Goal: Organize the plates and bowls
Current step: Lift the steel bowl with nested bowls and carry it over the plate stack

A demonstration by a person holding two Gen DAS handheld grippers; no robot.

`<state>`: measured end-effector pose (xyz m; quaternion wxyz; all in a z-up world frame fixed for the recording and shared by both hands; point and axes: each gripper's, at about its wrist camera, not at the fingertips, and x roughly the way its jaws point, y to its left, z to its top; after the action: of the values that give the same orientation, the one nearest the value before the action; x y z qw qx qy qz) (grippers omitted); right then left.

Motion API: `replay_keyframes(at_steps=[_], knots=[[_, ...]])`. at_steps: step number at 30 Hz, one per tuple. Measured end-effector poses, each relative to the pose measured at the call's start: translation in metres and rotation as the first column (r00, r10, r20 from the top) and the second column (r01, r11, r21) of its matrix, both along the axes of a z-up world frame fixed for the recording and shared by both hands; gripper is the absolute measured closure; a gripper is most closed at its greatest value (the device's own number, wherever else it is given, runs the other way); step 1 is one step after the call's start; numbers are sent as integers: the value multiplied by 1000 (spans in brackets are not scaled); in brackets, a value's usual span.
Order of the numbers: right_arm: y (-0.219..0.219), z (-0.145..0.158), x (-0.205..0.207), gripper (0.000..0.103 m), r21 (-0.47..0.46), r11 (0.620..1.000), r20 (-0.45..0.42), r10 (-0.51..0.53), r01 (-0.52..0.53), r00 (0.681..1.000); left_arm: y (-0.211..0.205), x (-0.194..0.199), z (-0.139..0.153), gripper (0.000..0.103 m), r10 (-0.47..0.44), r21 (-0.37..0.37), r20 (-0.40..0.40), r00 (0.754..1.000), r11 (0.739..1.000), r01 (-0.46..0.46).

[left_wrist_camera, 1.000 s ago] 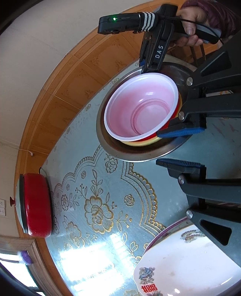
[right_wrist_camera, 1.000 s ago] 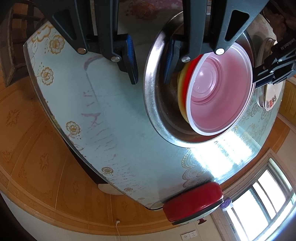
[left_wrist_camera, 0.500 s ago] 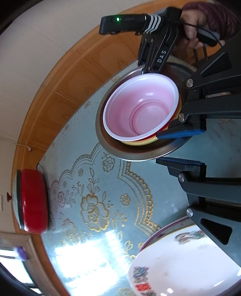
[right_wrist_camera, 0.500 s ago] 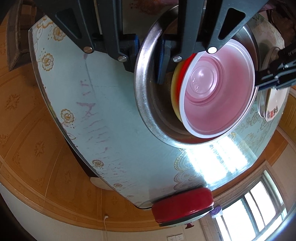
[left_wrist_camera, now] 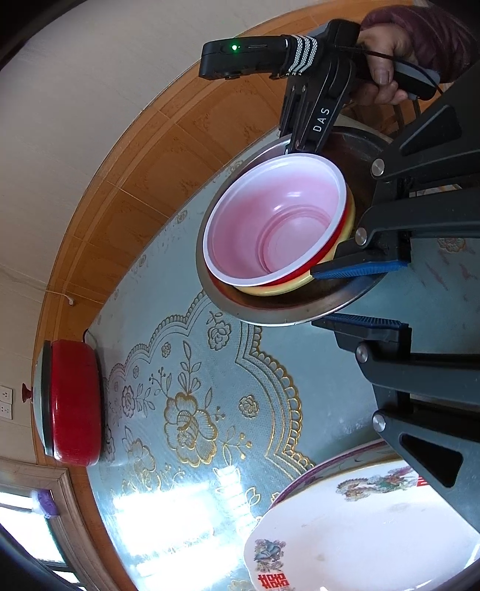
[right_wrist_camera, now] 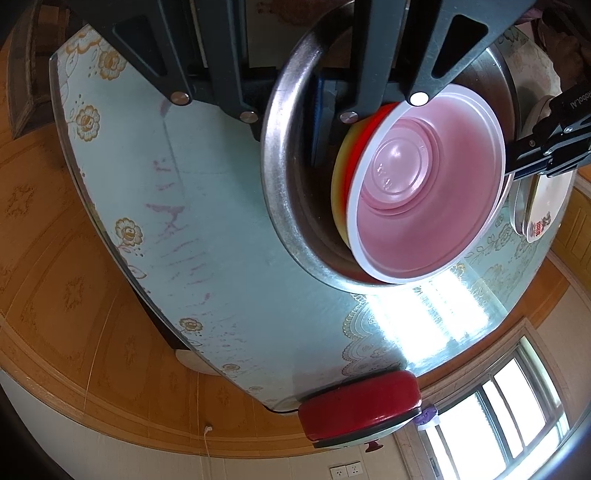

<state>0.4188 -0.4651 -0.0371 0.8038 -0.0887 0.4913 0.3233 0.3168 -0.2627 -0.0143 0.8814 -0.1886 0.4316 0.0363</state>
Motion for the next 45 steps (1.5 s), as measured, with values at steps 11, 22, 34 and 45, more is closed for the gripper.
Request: replay_keyframes(at_steps=[11, 22, 34, 45], knots=[[-1, 10, -6, 92, 4, 1000, 22, -7, 7, 1000, -1, -4, 8, 84, -10, 17, 29, 1000, 1000, 10], [12, 24, -11, 92, 26, 1000, 42, 16, -17, 999, 6, -17, 27, 83, 9, 48, 61, 998, 999, -12], [35, 43, -33, 92, 51, 998, 68, 27, -31, 997, 29, -39, 45, 83, 31, 66, 92, 995, 997, -37], [64, 58, -65, 92, 44, 998, 101, 37, -41, 994, 61, -64, 52, 83, 39, 62, 113, 993, 997, -46]])
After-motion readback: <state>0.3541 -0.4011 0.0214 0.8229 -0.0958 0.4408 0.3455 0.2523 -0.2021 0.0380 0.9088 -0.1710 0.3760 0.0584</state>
